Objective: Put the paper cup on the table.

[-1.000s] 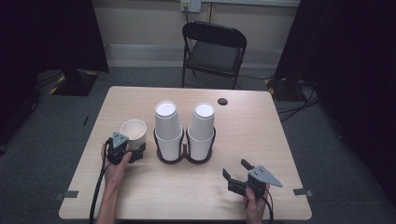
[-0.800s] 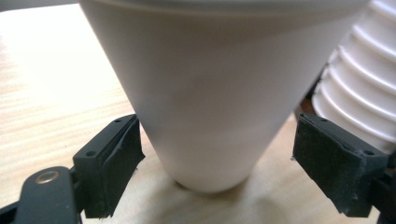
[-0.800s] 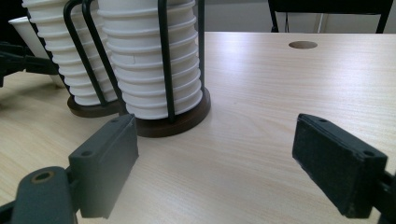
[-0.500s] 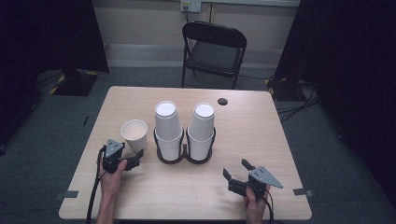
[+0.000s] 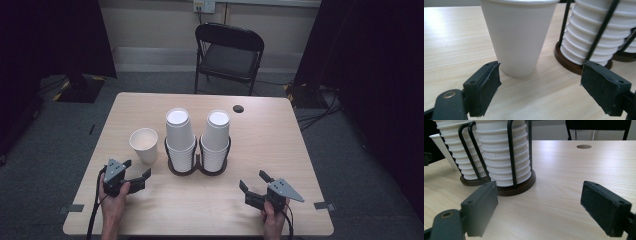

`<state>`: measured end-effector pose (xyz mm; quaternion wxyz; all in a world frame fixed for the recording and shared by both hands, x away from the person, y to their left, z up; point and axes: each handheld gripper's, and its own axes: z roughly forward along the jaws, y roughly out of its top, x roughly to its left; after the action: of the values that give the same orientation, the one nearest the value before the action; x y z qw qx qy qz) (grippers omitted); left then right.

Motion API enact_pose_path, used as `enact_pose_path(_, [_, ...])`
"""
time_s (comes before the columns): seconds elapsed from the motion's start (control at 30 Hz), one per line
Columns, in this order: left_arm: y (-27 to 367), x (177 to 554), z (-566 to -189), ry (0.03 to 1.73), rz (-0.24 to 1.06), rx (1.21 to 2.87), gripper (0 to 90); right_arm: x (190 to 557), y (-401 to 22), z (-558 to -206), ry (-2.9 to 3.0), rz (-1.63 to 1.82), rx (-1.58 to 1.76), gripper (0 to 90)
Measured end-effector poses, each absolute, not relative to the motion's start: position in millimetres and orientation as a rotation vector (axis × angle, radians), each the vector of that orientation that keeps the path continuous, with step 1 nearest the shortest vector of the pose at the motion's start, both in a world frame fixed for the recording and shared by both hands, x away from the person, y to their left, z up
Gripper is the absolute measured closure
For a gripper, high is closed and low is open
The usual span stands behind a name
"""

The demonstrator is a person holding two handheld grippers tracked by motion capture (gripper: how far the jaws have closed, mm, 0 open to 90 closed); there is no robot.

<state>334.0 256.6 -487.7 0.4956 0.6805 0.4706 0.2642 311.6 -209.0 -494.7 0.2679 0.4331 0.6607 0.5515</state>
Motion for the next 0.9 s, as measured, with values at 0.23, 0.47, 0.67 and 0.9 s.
enact_pose_path(0.23, [246.7, 317.8, -481.8, 1.112, 0.678, 1.646, 15.6, 311.6, -209.0, -494.7, 1.782, 1.487, 1.168, 13.9])
enact_pose_path(0.47, [232.2, 304.2, -484.1, 1.07, 0.686, 1.598, 15.8, 311.3, -209.1, -494.8, 1.777, 1.489, 1.163, 13.9])
enact_pose_path(0.67, [212.5, 296.2, -479.6, 1.008, 0.65, 1.609, 15.8, 310.6, -208.8, -494.7, 1.777, 1.485, 1.157, 13.9])
enact_pose_path(0.9, [189.7, 291.1, -479.2, 0.985, 0.661, 1.638, 15.6, 310.6, -208.0, -494.8, 1.779, 1.477, 1.148, 13.9])
